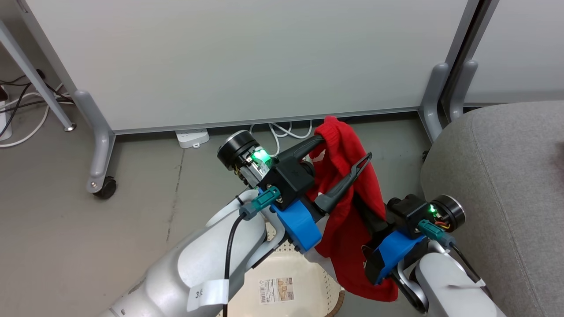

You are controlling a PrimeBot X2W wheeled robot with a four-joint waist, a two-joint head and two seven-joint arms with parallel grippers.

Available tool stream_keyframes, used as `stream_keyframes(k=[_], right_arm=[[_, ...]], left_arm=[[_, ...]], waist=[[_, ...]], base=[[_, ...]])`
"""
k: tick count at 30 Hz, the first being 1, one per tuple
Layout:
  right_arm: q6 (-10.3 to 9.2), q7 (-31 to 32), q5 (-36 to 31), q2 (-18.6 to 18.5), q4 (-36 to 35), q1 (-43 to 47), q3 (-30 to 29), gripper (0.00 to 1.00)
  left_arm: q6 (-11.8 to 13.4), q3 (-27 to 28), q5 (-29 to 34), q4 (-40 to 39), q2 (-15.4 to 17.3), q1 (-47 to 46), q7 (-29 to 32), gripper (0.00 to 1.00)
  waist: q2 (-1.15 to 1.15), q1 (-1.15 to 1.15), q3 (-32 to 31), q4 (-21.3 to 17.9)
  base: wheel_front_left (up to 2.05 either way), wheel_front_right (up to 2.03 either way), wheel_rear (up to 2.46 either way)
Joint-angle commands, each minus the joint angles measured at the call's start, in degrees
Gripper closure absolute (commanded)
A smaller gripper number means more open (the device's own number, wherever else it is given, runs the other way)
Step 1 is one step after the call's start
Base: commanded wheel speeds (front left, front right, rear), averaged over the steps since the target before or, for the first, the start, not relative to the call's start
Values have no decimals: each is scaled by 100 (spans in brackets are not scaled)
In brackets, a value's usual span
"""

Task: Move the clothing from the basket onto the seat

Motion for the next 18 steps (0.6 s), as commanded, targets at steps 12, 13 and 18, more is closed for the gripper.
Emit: stream_keyframes(k=[12,13,18], right_arm=[[1,-6,61,32,-181,-155,-535,100],[1,-6,51,40,-200,-163,-630,100],[1,-5,-24,67,-320,-250,-1110,100]], left_arm=[[-4,-36,-42,99,33,10,-17,0],[-4,-50,-41,97,34,19,-17,0],[-4,-122,-42,107,72,60,-17,0]], waist=[[0,0,230,-215],[0,0,264,-257],[0,0,461,-532]], base=[[0,0,0],[0,0,0],[0,0,0]])
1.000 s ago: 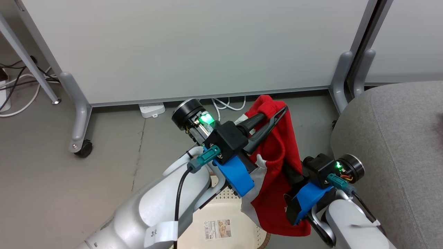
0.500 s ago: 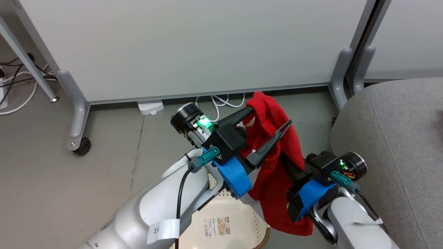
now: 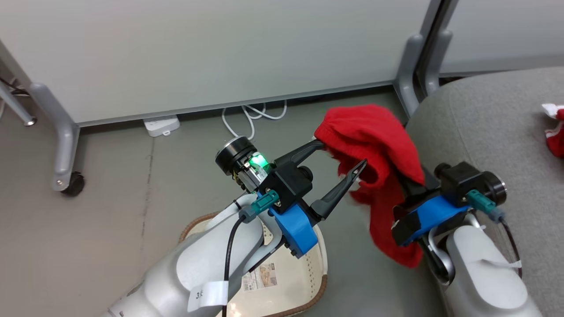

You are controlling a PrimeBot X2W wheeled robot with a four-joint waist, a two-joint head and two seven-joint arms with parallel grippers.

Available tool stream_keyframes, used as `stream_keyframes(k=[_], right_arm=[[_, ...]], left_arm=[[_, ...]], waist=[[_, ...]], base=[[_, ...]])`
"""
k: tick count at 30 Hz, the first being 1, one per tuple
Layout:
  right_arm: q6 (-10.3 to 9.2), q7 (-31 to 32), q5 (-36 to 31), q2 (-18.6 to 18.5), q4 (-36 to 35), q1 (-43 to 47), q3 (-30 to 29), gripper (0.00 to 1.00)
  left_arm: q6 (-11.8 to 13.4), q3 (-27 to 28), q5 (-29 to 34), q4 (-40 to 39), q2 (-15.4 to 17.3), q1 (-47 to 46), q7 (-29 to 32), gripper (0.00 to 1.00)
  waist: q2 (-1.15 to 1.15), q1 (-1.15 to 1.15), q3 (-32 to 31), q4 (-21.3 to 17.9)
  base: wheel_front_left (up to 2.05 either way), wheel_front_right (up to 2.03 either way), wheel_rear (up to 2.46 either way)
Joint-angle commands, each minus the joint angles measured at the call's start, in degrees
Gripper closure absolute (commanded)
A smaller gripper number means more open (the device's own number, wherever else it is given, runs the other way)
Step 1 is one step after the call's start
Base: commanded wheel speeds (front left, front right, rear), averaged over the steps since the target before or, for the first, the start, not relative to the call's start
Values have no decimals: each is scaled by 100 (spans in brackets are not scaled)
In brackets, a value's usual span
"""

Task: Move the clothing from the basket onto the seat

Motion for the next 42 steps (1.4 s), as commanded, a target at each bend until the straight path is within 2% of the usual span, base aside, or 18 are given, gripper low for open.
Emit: stream_keyframes(k=[1,12,24,31,42], right_arm=[[1,-6,-37,22,-40,-114,-69,100],[1,-7,-160,6,-468,-172,-1023,100],[1,-6,-272,-12,-1063,387,-2015,100],[1,-6,-272,61,-1254,752,-2354,100],[1,-6,-309,135,-1366,621,-2342,100]], left_arm=[[-3,-11,7,4,33,36,-16,0],[-3,-59,149,-113,208,94,-16,0],[-1,-130,449,-347,335,167,-16,0],[-2,-141,555,-404,311,222,-16,0],[-2,-97,604,-455,326,170,-16,0]], waist=[[0,0,125,-153],[0,0,579,-933],[0,0,874,-1751],[0,0,972,-1954],[0,0,1067,-2010]], base=[[0,0,0],[0,0,0],[0,0,0],[0,0,0],[0,0,0]])
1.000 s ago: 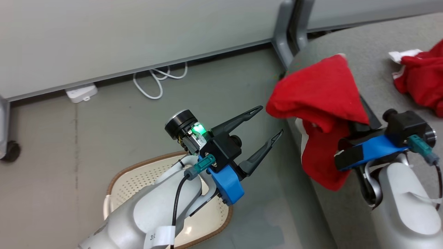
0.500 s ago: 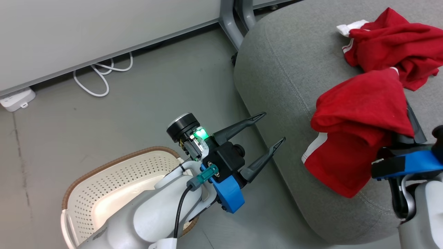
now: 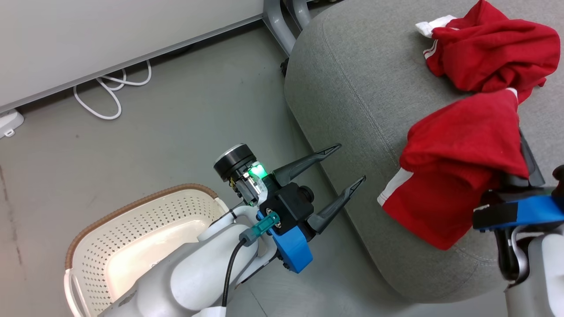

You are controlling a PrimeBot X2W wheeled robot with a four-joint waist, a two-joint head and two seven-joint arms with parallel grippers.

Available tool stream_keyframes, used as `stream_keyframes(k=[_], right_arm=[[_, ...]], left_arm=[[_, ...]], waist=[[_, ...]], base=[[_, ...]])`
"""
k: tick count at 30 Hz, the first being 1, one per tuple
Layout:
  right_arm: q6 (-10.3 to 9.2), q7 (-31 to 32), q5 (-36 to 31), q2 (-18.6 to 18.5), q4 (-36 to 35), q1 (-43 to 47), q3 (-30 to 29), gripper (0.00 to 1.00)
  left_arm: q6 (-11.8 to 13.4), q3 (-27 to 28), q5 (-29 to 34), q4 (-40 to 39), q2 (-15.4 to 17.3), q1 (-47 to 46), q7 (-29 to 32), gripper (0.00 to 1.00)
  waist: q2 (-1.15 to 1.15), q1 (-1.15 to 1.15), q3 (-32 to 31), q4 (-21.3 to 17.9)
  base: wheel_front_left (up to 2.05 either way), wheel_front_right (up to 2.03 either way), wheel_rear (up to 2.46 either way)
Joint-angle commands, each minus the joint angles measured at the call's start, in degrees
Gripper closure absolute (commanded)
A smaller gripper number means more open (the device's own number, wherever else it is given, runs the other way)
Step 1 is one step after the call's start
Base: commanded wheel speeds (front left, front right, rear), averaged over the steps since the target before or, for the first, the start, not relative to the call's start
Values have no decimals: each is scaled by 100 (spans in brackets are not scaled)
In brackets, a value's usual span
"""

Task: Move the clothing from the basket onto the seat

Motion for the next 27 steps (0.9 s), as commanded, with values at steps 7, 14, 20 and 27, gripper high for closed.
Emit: stream_keyframes(k=[7,14,20,27], right_arm=[[1,-6,38,-162,-416,-736,-23,100],[1,-7,365,-476,-710,-1798,-434,100],[1,-6,583,-1106,-816,-2967,-1208,100],[1,-6,482,-1741,-263,-3628,-1821,100]], left_arm=[[-3,107,126,-130,93,-177,-17,0],[-3,70,256,-244,283,-506,-3,0],[-4,-7,376,-487,574,-999,160,0],[-4,-112,457,-813,848,-1386,337,0]], waist=[[0,0,385,120],[0,0,1038,205],[0,0,1935,265],[0,0,2677,263]], base=[[0,0,0],[0,0,0],[0,0,0],[0,0,0]])
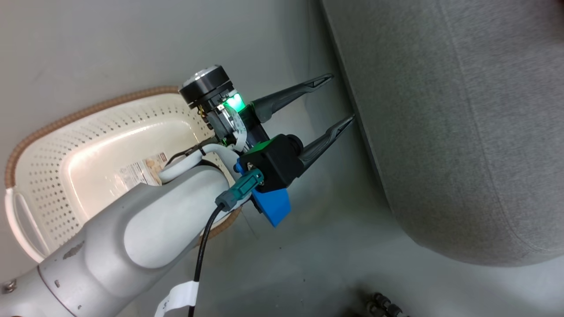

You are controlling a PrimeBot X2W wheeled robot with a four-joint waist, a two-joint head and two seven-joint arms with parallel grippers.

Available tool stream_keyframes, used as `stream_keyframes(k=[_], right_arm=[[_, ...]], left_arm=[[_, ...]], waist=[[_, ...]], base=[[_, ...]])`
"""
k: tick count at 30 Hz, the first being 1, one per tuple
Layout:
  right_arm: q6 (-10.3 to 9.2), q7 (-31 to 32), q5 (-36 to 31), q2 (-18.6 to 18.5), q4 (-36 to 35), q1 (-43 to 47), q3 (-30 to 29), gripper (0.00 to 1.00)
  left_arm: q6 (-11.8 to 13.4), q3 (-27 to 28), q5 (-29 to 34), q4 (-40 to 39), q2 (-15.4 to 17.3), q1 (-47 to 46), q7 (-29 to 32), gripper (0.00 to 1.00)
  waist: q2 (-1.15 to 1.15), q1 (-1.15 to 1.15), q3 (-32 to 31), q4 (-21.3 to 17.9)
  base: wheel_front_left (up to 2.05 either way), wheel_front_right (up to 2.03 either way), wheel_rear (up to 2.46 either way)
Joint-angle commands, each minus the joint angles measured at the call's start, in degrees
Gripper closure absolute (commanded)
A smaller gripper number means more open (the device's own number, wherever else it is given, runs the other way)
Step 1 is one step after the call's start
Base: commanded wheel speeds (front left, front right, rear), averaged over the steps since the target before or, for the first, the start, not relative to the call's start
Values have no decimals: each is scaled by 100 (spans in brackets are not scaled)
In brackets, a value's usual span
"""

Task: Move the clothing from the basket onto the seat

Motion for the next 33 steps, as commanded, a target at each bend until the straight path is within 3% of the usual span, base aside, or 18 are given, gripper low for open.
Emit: stream_keyframes(k=[1,8,17,22,23,24,25,26,33], right_arm=[[0,-5,-22,-36,69,-65,-42,100],[1,-6,-441,-40,930,151,-270,100],[1,-5,-793,565,1733,437,-673,100],[1,-5,-1040,831,1727,354,-800,100],[1,-5,-1029,830,1738,348,-794,88],[1,-5,-1000,806,1728,364,-764,62],[1,-5,-966,776,1690,394,-734,20],[1,-5,-928,757,1662,463,-699,0],[1,-4,-690,661,1280,1145,-235,0]], left_arm=[[-3,17,30,-40,36,-108,14,0],[6,2,48,-269,161,-288,114,0],[71,7,7,-338,217,-311,89,0],[103,16,-33,-335,241,-322,66,0],[103,21,-42,-328,245,-319,57,0],[113,20,-47,-318,247,-314,45,0],[124,18,-49,-303,245,-306,29,0],[136,17,-50,-289,236,-289,20,0],[207,28,-178,-111,114,-89,-184,0]], waist=[[0,-1,304,2],[0,-1,641,35],[0,-1,747,77],[0,-1,703,86],[0,-1,681,79],[0,-1,656,75],[0,-1,625,70],[0,-1,584,62],[0,-1,123,65]], base=[[0,0,0],[0,0,0],[0,0,0],[0,0,0],[0,0,0],[0,0,0],[0,0,0],[0,0,0],[0,0,0]])
